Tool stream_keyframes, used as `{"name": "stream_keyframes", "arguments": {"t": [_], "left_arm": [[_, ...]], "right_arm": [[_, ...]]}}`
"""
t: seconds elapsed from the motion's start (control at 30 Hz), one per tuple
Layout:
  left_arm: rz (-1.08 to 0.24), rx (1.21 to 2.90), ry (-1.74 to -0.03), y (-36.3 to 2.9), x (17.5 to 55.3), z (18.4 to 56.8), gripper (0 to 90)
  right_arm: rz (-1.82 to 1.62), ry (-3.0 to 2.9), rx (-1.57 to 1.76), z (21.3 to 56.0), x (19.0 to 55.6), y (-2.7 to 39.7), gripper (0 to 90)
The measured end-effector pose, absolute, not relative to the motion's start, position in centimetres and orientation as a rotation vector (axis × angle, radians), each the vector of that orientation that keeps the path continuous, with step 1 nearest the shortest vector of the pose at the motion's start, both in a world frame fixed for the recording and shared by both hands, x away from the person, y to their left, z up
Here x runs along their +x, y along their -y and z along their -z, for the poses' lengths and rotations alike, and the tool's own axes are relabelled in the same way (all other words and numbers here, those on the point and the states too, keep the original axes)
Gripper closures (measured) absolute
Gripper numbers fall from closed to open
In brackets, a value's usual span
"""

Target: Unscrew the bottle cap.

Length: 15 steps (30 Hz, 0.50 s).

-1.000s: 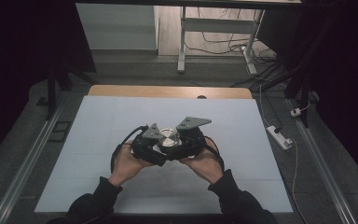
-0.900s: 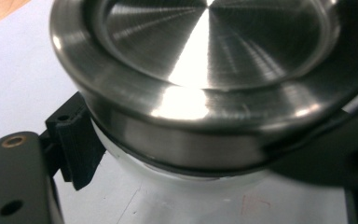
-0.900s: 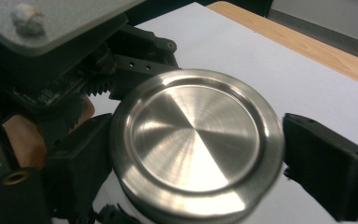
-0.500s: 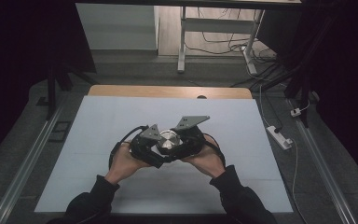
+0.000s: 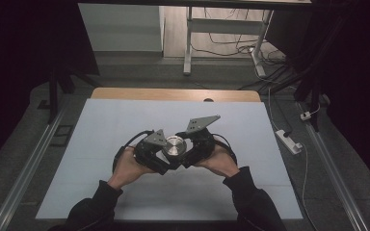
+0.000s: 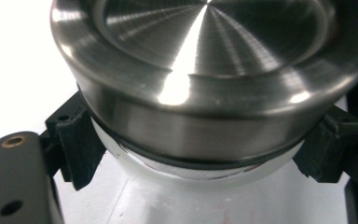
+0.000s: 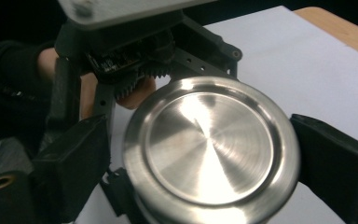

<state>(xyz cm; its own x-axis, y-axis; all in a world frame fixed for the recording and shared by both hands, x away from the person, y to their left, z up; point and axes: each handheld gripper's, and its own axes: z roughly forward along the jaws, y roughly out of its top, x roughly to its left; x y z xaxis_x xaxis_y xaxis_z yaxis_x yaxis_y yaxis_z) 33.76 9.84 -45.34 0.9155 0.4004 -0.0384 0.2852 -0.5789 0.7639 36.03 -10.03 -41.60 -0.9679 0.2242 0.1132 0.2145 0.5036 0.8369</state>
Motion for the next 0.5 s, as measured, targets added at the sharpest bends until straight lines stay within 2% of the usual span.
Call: {"name": "stream_keyframes", "arguments": {"t": [0.2,0.5], "left_arm": [[-0.235,2.188,-0.599,-10.2,33.9,45.2,15.6],[-0.275,2.177,-0.661,-9.6,33.6,45.2,15.6]], "right_arm": [[-1.433,-2.612,0.586,41.2,35.5,9.7,3.0],[-1.405,-2.473,0.71,41.5,34.7,8.7,12.2]]}}
